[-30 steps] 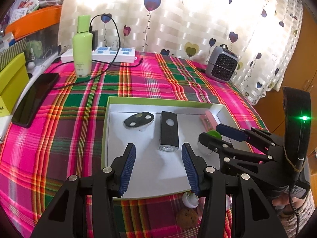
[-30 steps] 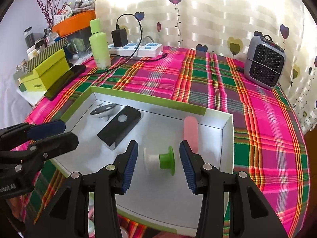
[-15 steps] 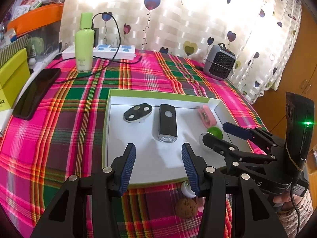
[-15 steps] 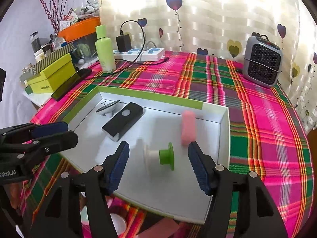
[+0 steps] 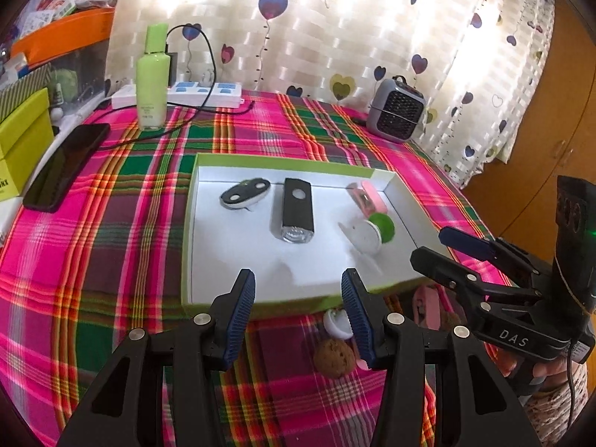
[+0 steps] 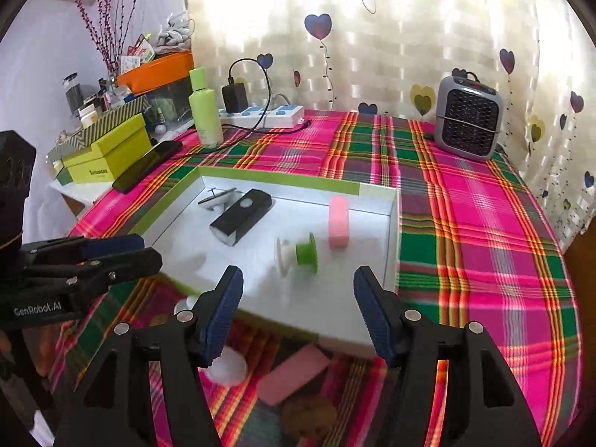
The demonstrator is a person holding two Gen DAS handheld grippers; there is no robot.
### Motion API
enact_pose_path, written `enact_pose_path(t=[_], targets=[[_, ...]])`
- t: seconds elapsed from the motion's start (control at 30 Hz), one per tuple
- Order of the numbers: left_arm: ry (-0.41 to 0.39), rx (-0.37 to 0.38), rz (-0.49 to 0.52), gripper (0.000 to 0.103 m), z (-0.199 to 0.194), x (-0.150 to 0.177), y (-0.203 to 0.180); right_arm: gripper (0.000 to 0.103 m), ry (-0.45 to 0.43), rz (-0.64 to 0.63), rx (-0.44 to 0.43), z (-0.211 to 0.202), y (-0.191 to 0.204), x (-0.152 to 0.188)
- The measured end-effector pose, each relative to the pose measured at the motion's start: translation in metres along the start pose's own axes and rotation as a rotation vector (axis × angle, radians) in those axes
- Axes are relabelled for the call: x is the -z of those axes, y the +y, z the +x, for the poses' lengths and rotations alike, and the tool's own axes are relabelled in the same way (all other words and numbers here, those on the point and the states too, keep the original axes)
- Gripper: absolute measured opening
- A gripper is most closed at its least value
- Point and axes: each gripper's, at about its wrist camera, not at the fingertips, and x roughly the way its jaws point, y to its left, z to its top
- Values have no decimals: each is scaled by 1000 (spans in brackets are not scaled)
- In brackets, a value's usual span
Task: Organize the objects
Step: 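Withdraw both open tools from the tray toward the walnuts beside it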
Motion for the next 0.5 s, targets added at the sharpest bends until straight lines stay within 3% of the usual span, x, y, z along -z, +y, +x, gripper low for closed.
enact_pose_path(t=[0.5], targets=[[-10,25,23,47,-19,24,-8,63,-10,39,8,-29,-2,33]])
